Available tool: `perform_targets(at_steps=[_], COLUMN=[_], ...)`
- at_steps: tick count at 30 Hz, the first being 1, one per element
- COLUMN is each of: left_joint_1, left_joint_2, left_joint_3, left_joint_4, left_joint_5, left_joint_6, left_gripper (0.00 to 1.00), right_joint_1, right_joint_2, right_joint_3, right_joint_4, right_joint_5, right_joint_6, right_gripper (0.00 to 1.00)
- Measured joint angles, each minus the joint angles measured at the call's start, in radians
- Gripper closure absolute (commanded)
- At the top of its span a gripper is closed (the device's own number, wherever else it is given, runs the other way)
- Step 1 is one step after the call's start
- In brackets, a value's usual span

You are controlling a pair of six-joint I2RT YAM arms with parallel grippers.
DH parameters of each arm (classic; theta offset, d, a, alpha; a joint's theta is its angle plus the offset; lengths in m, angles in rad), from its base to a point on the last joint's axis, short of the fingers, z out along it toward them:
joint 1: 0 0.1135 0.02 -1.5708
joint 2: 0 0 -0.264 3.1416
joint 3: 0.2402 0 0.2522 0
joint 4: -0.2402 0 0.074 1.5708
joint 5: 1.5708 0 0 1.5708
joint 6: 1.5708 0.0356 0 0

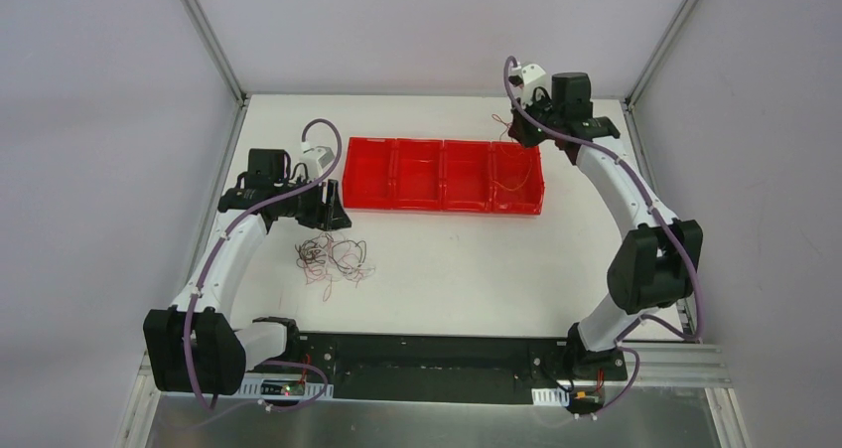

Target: Untangle the cables

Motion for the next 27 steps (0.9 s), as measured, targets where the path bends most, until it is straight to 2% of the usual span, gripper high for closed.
perform_targets(at_steps=[10, 12, 14, 15, 18, 21, 27], left_joint_1=[0.0, 0.0, 0.0, 0.0, 0.0, 0.0, -0.015], left_joint_2=[0.0, 0.0, 0.0, 0.0, 0.006, 0.029, 0.112], left_joint_3=[-0.014, -0.016, -0.017, -0.017, -0.017, -0.017, -0.017], left_joint_4=[0.002, 0.002, -0.002, -0.003, -0.024, -0.071, -0.205], left_joint_5=[0.0, -0.001, -0.001, -0.002, -0.01, -0.031, -0.127], left_joint_6=[0.001, 0.002, 0.01, 0.015, 0.054, 0.134, 0.385], left_gripper=[0.46, 0.45, 0.42, 0.41, 0.41, 0.38, 0.37], right_joint_1=[-0.033, -0.034, -0.034, -0.034, -0.034, -0.034, -0.034], right_joint_2=[0.085, 0.103, 0.114, 0.116, 0.116, 0.111, 0.032], right_joint_3=[-0.068, -0.074, -0.074, -0.074, -0.066, -0.056, -0.056], right_joint_4=[0.096, 0.102, 0.093, 0.079, 0.023, -0.039, -0.126], right_joint_5=[0.046, 0.058, 0.06, 0.06, 0.05, 0.031, -0.005], right_joint_6=[-0.131, -0.158, -0.179, -0.187, -0.205, -0.204, -0.162], right_gripper=[0.99, 0.83, 0.6, 0.56, 0.54, 0.47, 0.37])
